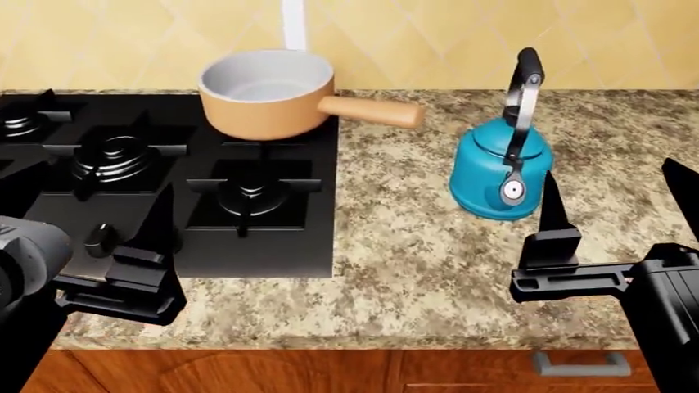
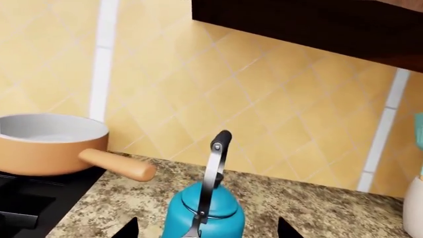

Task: Pick the kettle from the counter and place it on a stove burner. Then turn the burner on.

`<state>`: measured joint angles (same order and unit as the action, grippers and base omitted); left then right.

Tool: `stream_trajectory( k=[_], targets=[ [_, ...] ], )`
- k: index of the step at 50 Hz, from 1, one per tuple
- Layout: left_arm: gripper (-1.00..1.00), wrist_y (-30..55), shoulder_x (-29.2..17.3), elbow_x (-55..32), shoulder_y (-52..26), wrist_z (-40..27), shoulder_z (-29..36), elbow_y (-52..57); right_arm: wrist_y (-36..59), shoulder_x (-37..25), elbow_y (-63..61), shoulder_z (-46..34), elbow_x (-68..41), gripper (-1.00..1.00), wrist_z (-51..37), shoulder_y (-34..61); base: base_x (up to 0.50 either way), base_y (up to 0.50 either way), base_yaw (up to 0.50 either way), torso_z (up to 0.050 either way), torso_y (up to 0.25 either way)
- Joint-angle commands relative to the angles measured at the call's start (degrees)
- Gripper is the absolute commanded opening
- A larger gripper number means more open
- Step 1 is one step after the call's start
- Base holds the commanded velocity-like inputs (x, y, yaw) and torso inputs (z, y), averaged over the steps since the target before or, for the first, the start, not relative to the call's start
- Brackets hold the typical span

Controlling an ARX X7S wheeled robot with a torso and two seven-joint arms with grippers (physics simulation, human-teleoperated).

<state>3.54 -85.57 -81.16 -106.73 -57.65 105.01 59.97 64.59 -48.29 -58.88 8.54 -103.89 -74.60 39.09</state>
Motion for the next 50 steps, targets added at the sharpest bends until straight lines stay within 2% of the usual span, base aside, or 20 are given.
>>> stream_trajectory(
  k=[1,4,7,10,12,26,36,43,50],
  targets=[
    [1.0,-1.82,0.83,0.3,-16.16,-0.69,17.3,0.02,0.66,0.32,0.01,0.43,-0.34,1.0,-0.22,0.04,0.23,0.0,0.0,0.0,0.0],
    [1.0,-2.94,1.33,0.73,-21.89,-0.99,23.98,0.02,0.53,0.09,0.08,0.28,-1.0,1.0,-0.68,0.61,0.23,0.0,0.0,0.0,0.0],
    [1.0,-5.8,2.99,2.8,-27.85,-2.05,33.32,0.02,1.24,1.26,-0.14,1.29,0.67,1.0,0.76,-1.14,0.23,0.0,0.0,0.0,0.0],
    [1.0,-5.56,2.84,2.34,-28.09,-1.92,32.88,0.02,1.39,1.53,-0.04,1.7,0.89,1.0,1.2,-1.43,0.23,0.0,0.0,0.0,0.005],
    [1.0,-6.96,3.32,4.19,-28.1,-2.51,35.5,0.02,1.89,2.2,-0.32,2.28,1.89,1.0,2.01,-2.54,0.24,0.0,0.0,0.0,0.0],
    [1.0,-6.58,3.47,3.63,-28.12,-2.44,34.71,0.02,2.42,2.4,0.04,2.75,1.81,1.0,1.58,-2.19,0.23,0.0,0.0,0.0,0.0],
    [1.0,-7.15,4.09,4.14,-28.14,-2.67,35.4,0.02,2.74,5.81,0.99,1.63,4.94,1.0,-0.48,-1.93,0.06,0.0,0.0,0.0,0.001],
    [1.0,-7.01,3.81,4.32,-28.13,-2.66,35.54,0.02,3.85,11.74,5.76,-3.25,11.81,1.0,-2.92,-0.13,0.0,0.0,0.0,0.0,0.0],
    [1.0,-8.02,4.07,5.88,-28.14,-3.28,38.05,0.02,2.73,13.54,12.97,-8.32,5.3,1.0,-9.27,8.37,0.0,0.0,0.0,0.0,0.0]
  ],
)
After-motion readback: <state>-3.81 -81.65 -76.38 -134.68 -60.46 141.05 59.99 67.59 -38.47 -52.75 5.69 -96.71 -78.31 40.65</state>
